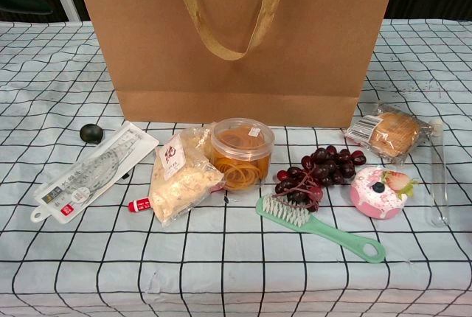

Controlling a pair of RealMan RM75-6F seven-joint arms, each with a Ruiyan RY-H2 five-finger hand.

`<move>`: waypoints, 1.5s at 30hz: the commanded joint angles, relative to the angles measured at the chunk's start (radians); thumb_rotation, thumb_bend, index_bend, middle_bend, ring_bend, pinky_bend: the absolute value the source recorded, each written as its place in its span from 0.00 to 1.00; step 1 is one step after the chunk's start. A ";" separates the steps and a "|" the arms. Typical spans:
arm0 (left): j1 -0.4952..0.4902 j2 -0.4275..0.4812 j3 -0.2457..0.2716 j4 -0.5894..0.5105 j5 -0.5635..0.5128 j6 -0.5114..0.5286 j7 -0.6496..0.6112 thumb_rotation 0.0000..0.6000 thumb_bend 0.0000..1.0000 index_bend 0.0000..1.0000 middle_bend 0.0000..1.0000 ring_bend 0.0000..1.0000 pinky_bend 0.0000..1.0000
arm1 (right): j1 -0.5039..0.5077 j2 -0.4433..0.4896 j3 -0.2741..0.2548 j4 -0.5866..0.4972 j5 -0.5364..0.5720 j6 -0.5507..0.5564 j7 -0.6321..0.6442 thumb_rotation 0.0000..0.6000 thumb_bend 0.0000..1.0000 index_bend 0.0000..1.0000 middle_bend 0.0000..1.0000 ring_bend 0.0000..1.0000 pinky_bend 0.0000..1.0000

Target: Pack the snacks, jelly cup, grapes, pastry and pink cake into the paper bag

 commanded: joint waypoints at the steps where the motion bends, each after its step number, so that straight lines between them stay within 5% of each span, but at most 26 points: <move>1: -0.001 -0.001 -0.001 -0.001 -0.001 0.000 -0.002 1.00 0.08 0.12 0.14 0.01 0.07 | 0.004 -0.002 0.001 0.001 -0.002 -0.004 -0.001 1.00 0.17 0.11 0.15 0.25 0.24; 11: 0.004 -0.002 0.007 0.004 0.013 0.012 -0.007 1.00 0.08 0.12 0.14 0.01 0.07 | 0.007 -0.007 -0.001 -0.002 0.002 -0.008 -0.012 1.00 0.17 0.11 0.15 0.25 0.24; 25: 0.049 -0.005 0.089 0.116 0.034 0.013 -0.044 1.00 0.08 0.12 0.13 0.01 0.07 | -0.014 0.009 -0.025 -0.018 -0.012 -0.001 -0.016 1.00 0.17 0.11 0.15 0.25 0.24; 33: 0.070 -0.117 0.207 0.296 0.060 -0.063 -0.152 1.00 0.06 0.11 0.11 0.01 0.07 | -0.015 0.001 -0.020 -0.009 0.012 -0.009 0.003 1.00 0.17 0.11 0.15 0.25 0.24; 45: 0.009 -0.295 0.215 0.412 0.047 -0.199 -0.124 1.00 0.06 0.11 0.12 0.01 0.07 | -0.027 -0.025 -0.032 0.025 0.005 0.005 0.017 1.00 0.17 0.11 0.15 0.25 0.24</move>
